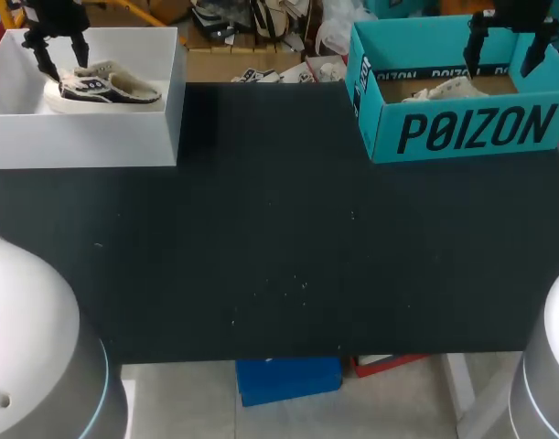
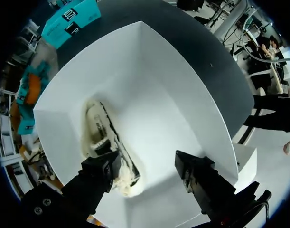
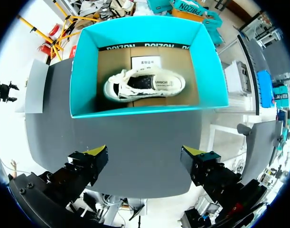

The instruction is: Take the shoe out of the shoebox, open the shoe tongue, remove and reinsert the insole, then place the shoe into the shoebox

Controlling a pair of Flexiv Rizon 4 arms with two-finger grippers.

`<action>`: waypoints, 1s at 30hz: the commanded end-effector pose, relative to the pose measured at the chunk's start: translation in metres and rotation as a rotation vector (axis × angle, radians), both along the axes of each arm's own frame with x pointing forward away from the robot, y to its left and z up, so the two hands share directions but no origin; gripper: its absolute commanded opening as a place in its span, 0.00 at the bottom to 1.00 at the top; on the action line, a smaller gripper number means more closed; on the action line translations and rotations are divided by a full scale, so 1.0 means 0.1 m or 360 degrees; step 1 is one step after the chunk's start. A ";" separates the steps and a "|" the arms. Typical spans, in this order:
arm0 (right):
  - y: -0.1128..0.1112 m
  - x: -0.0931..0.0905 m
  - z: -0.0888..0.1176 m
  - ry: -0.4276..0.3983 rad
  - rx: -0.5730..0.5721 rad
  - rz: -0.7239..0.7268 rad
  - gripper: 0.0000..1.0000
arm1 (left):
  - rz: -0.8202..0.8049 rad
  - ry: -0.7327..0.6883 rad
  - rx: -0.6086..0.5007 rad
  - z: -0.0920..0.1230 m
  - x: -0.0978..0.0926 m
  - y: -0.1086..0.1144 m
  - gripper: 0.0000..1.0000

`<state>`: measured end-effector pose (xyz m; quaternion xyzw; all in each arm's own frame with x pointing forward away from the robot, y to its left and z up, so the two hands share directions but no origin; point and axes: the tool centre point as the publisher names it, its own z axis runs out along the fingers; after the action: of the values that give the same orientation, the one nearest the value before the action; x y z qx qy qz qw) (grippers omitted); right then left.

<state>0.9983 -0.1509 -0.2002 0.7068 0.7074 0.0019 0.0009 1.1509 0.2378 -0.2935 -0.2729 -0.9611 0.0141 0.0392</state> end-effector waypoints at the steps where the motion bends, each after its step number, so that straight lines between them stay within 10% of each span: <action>1: 0.00 0.00 0.00 0.0002 0.0000 -0.0001 1.00 | 0.0051 0.0181 0.0069 -0.13 0.25 -0.10 0.70; 15: 0.00 0.00 0.00 0.0002 0.0000 -0.0001 1.00 | 0.0241 0.0125 0.0117 -0.36 0.28 -0.24 0.73; 22: 0.00 0.00 0.00 0.0002 0.0000 -0.0001 1.00 | 0.0298 0.0115 0.0111 -0.55 0.19 -0.28 0.51; 30: 0.00 0.00 0.00 0.0002 0.0000 -0.0001 1.00 | 0.0370 0.0018 0.0107 -0.83 0.16 -0.25 0.47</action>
<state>0.9983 -0.1508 -0.2002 0.7068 0.7075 0.0019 0.0008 1.1758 0.2151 -0.3604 -0.1577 -0.9847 -0.0088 0.0734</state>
